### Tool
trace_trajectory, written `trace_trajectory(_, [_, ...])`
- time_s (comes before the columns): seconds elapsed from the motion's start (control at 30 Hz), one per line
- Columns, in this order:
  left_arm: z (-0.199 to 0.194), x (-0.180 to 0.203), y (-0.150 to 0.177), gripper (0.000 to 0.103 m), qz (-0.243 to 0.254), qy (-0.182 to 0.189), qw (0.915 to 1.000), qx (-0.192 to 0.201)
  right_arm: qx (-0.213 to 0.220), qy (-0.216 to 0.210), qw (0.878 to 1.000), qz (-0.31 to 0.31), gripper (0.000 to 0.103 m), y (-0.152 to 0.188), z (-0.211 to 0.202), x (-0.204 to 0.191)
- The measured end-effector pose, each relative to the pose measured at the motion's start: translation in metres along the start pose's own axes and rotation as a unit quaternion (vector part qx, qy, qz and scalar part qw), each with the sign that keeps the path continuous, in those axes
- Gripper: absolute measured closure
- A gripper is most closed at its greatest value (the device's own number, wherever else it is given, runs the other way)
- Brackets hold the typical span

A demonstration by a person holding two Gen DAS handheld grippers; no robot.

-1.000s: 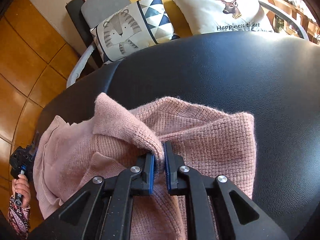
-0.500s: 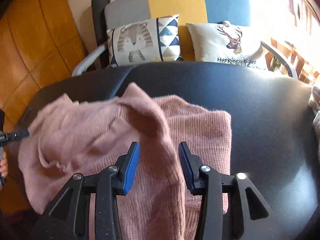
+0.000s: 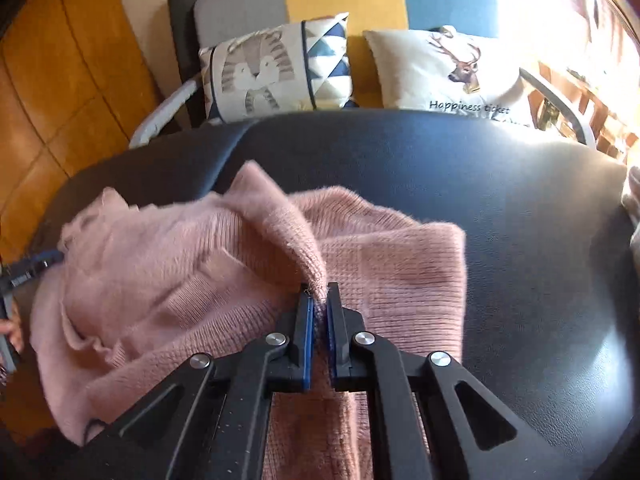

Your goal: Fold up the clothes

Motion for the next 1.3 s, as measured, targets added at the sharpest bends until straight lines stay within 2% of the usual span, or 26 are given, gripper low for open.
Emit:
trace_trajectory(0.07, [-0.002, -0.012, 0.005, 0.093, -0.016, 0.001, 0.9999, 0.003, 0.008, -0.010, 0.999, 0.037, 0.098, -0.004, -0.009, 0.013])
trace_trajectory(0.1, [0.000, -0.017, 0.007, 0.093, -0.034, 0.015, 0.9993, -0.001, 0.010, -0.015, 0.998, 0.056, 0.098, -0.005, -0.012, 0.020])
trace_trajectory(0.17, [0.004, -0.026, 0.010, 0.093, -0.071, 0.043, 0.9965, -0.009, -0.013, -0.017, 0.994, 0.106, 0.098, 0.003, 0.000, 0.043])
trace_trajectory(0.23, [0.005, -0.034, 0.012, 0.092, -0.096, 0.051, 0.9941, -0.009, -0.041, -0.039, 0.988, 0.147, 0.098, 0.014, 0.018, 0.056])
trace_trajectory(0.37, [0.009, -0.044, 0.013, 0.092, -0.127, 0.070, 0.9893, -0.017, -0.026, -0.056, 0.986, 0.157, 0.096, 0.011, 0.018, 0.059])
trace_trajectory(0.47, [-0.004, -0.031, 0.008, 0.092, -0.102, 0.093, 0.9903, 0.010, -0.027, -0.050, 0.988, 0.144, 0.091, 0.007, 0.015, 0.055])
trace_trajectory(0.5, [-0.008, -0.027, 0.006, 0.090, -0.094, 0.101, 0.9903, 0.020, -0.022, -0.047, 0.989, 0.140, 0.090, 0.006, 0.013, 0.053])
trace_trajectory(0.53, [-0.012, -0.023, 0.005, 0.083, -0.085, 0.109, 0.9900, 0.029, -0.016, -0.044, 0.990, 0.135, 0.087, 0.005, 0.010, 0.052])
trace_trajectory(0.6, [-0.021, -0.014, 0.001, 0.081, -0.068, 0.125, 0.9888, 0.047, -0.007, -0.043, 0.991, 0.130, 0.081, 0.005, 0.008, 0.050])
trace_trajectory(0.67, [-0.023, 0.002, 0.000, 0.081, -0.008, 0.079, 0.9956, 0.051, 0.002, -0.039, 0.991, 0.125, 0.078, 0.004, 0.004, 0.047])
trace_trajectory(0.77, [-0.009, 0.020, 0.003, 0.081, 0.065, 0.024, 0.9974, 0.022, 0.026, -0.038, 0.992, 0.117, 0.077, 0.003, -0.010, 0.041])
trace_trajectory(0.8, [-0.001, 0.023, 0.004, 0.081, 0.084, 0.008, 0.9964, 0.008, 0.037, -0.041, 0.992, 0.111, 0.072, 0.002, -0.016, 0.037])
trace_trajectory(0.83, [0.005, 0.025, 0.006, 0.081, 0.097, 0.004, 0.9953, -0.003, 0.045, -0.043, 0.993, 0.101, 0.061, 0.001, -0.022, 0.032])
trace_trajectory(0.9, [0.013, 0.028, 0.009, 0.081, 0.110, 0.001, 0.9938, -0.013, 0.051, -0.044, 0.995, 0.072, 0.046, 0.000, -0.027, 0.019])
trace_trajectory(0.97, [0.018, 0.032, 0.009, 0.081, 0.122, -0.001, 0.9924, -0.015, 0.047, -0.023, 0.998, 0.037, 0.046, 0.003, -0.030, 0.010])
trace_trajectory(1.03, [0.022, 0.036, 0.011, 0.080, 0.152, -0.019, 0.9882, -0.003, 0.053, 0.014, 0.999, 0.002, 0.046, 0.007, -0.033, 0.005])
trace_trajectory(1.1, [0.023, 0.040, 0.015, 0.080, 0.181, -0.037, 0.9828, 0.012, 0.060, 0.038, 0.997, -0.013, 0.046, 0.012, -0.036, 0.006])
trace_trajectory(1.13, [0.023, 0.042, 0.017, 0.083, 0.186, -0.043, 0.9816, 0.016, 0.064, 0.035, 0.997, -0.008, 0.046, 0.014, -0.037, 0.008])
trace_trajectory(1.2, [0.019, 0.043, 0.014, 0.095, 0.164, -0.025, 0.9860, 0.013, 0.063, 0.028, 0.998, 0.003, 0.046, 0.019, -0.036, 0.012])
trace_trajectory(1.3, [0.004, 0.042, 0.005, 0.097, 0.128, 0.018, 0.9915, 0.016, 0.050, 0.015, 0.999, 0.003, 0.056, 0.023, -0.027, 0.015])
Point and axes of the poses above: each gripper's, at about its wrist camera, not at the fingertips, and z roughly the way its jaws point, x to its right, y to its underside, the point moved 6 cm from there along z, roughly the way its jaws point, and after that the axes turned 2 degrees about -x, right-handed, at the moved point
